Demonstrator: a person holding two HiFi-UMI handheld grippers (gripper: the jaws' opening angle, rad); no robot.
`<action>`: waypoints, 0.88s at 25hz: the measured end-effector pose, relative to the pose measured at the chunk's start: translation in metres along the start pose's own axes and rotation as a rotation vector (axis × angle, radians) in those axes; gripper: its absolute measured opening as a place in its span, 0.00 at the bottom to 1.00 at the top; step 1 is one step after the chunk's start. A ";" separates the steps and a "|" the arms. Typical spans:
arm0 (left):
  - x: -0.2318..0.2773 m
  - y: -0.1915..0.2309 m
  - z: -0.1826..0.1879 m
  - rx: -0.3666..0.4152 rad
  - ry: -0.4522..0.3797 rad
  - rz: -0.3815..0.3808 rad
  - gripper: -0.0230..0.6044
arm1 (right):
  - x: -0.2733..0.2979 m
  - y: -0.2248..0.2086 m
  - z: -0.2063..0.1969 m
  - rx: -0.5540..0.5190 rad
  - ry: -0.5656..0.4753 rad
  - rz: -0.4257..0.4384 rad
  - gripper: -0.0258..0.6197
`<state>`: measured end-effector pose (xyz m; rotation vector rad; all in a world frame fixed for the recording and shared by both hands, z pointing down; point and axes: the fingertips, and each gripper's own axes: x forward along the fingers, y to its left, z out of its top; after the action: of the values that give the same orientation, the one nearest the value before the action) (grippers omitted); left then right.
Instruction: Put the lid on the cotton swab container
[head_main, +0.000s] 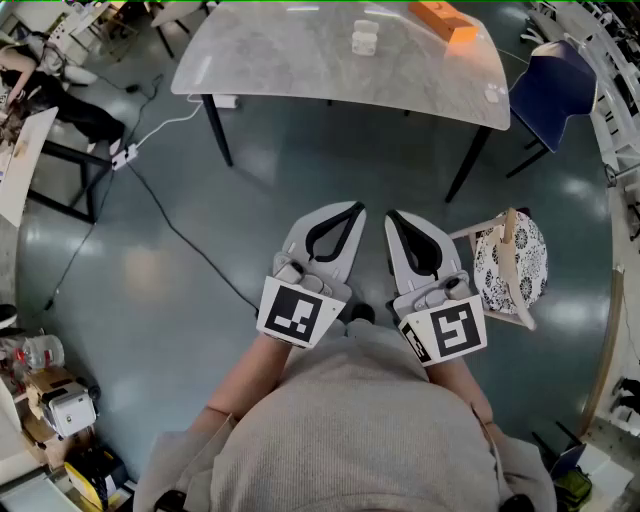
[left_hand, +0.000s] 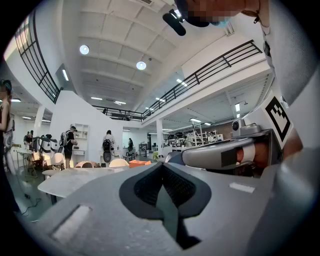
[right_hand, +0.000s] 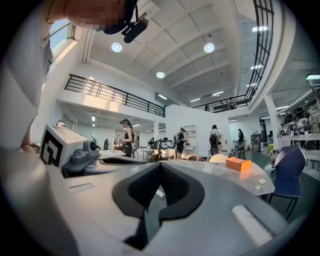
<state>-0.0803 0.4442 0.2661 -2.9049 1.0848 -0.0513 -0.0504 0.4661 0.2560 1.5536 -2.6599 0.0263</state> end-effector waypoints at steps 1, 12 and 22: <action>-0.001 -0.001 -0.001 -0.001 0.000 0.000 0.03 | -0.001 0.000 -0.001 -0.001 0.001 -0.001 0.04; -0.006 -0.008 0.000 -0.005 -0.015 -0.011 0.03 | -0.012 0.006 -0.003 -0.020 0.008 -0.016 0.04; -0.019 0.005 0.002 -0.019 -0.036 -0.004 0.03 | -0.007 0.017 0.003 0.006 -0.036 -0.030 0.04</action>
<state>-0.0972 0.4530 0.2638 -2.9130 1.0795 0.0114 -0.0623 0.4803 0.2525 1.6100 -2.6654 0.0052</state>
